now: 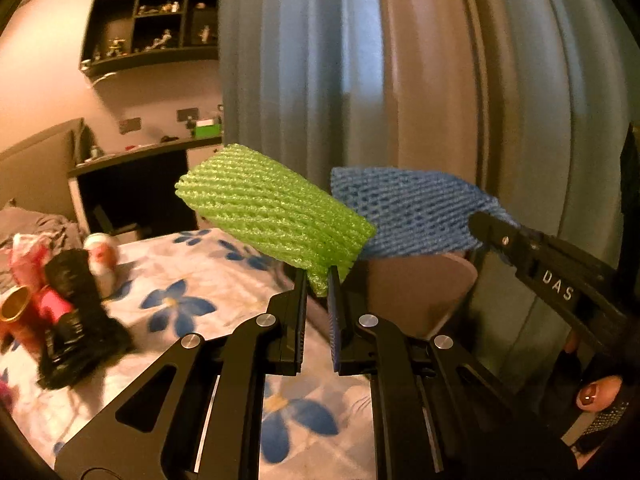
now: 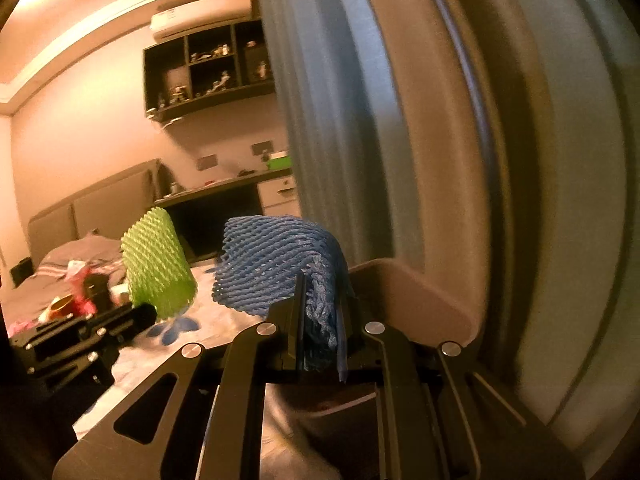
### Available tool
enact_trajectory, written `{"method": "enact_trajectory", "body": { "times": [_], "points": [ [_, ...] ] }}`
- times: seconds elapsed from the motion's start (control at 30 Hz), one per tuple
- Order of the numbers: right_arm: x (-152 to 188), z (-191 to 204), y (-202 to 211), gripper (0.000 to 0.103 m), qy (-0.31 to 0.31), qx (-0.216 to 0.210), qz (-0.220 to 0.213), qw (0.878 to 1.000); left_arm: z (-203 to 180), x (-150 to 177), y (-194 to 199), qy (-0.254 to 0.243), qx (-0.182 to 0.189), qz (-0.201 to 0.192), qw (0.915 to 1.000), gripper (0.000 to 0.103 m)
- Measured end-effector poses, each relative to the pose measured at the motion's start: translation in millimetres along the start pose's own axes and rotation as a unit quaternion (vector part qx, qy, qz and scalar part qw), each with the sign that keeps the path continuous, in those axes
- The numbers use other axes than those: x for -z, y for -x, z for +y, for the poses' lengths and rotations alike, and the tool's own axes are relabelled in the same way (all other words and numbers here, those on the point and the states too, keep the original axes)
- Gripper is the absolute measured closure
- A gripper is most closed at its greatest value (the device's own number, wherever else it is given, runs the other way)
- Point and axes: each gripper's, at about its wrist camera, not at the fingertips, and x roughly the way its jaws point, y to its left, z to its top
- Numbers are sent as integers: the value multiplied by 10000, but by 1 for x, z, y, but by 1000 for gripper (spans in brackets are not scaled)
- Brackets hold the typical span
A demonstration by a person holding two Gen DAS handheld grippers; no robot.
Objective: Collect trash
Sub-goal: 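Carry both mesh sleeves over to the brown bin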
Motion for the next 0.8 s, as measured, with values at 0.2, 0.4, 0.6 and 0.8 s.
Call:
{"method": "enact_trajectory", "body": {
  "times": [0.2, 0.4, 0.6, 0.8],
  "points": [
    [-7, -13, -12, 90, 27, 296, -110, 9995, -9, -4, -28, -17, 158, 89, 9998, 94],
    [-6, -17, -23, 90, -28, 470, -116, 9988, -13, -5, -53, -31, 316, 210, 9993, 94],
    [-7, -24, -38, 90, -62, 683, 6, 9976, -20, -2, -74, -62, 487, 366, 9981, 94],
    [-8, -31, -49, 90, -142, 769, 140, 9968, -25, 3, -88, -35, 709, 509, 9962, 94]
  ]
}}
